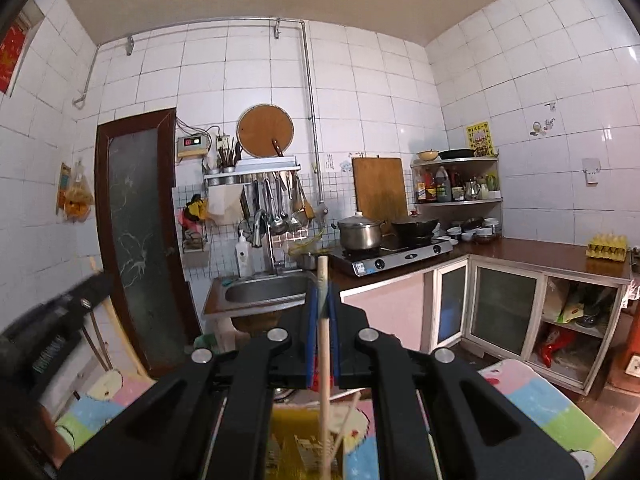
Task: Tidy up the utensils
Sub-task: 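Lift and carry the held chopsticks in both tools over the olive caddy, then open both tools to drop the chopsticks into the olive caddy, then bring both open tools back down to the remaining chopsticks on the quilt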
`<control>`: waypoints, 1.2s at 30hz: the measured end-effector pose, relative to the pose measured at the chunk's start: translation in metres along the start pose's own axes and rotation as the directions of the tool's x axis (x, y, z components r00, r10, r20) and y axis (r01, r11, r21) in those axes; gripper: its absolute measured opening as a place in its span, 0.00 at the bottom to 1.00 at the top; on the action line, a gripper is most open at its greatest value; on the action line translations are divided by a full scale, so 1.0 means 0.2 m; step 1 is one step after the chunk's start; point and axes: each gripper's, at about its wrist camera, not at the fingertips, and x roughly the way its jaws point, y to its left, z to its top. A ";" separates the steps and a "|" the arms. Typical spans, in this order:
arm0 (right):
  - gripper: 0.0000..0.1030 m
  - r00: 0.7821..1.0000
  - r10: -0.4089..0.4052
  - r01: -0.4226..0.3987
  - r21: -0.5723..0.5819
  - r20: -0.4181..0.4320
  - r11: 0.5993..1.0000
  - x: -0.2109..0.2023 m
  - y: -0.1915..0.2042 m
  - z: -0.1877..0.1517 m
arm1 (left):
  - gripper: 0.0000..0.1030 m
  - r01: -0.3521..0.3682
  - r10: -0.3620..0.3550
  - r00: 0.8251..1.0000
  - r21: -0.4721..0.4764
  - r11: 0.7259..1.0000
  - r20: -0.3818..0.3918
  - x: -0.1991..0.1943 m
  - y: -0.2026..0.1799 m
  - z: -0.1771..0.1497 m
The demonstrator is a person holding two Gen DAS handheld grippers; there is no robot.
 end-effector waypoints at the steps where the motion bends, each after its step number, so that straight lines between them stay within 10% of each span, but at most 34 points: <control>1: 0.06 1.000 -0.002 0.002 -0.007 0.012 1.000 0.03 0.01 -0.01 | 0.04 -0.009 0.009 1.000 0.004 1.000 0.002 0.05 0.00 -0.02; 18: 0.07 0.963 -0.026 0.038 0.037 -0.270 0.999 0.36 -0.17 -0.46 | 0.05 -0.047 0.039 0.968 -0.026 0.999 -0.249 0.35 0.16 -0.46; 20: 0.12 0.955 -0.028 0.036 0.022 -0.297 0.999 0.34 -0.17 -0.47 | 0.34 -0.044 0.037 0.965 -0.023 0.999 -0.260 0.31 0.17 -0.43; 22: 0.57 0.956 -0.050 0.049 -0.010 -0.290 0.999 0.30 -0.17 -0.47 | 0.66 -0.064 0.059 0.970 -0.011 0.998 -0.237 0.23 0.19 -0.38; 23: 0.61 0.958 -0.065 0.062 -0.021 -0.279 0.998 0.27 -0.17 -0.46 | 0.75 -0.079 0.078 0.974 0.007 0.997 -0.215 0.17 0.19 -0.35; 30: 0.67 0.941 -0.104 0.099 -0.032 -0.323 0.995 0.02 -0.23 -0.47 | 0.95 -0.069 0.083 0.968 0.066 0.995 -0.237 -0.13 0.28 -0.30; 36: 0.71 0.897 -0.120 0.113 -0.042 -0.426 0.993 -0.18 -0.25 -0.67 | 0.95 -0.075 0.103 0.926 0.092 0.993 -0.363 -0.30 0.33 -0.50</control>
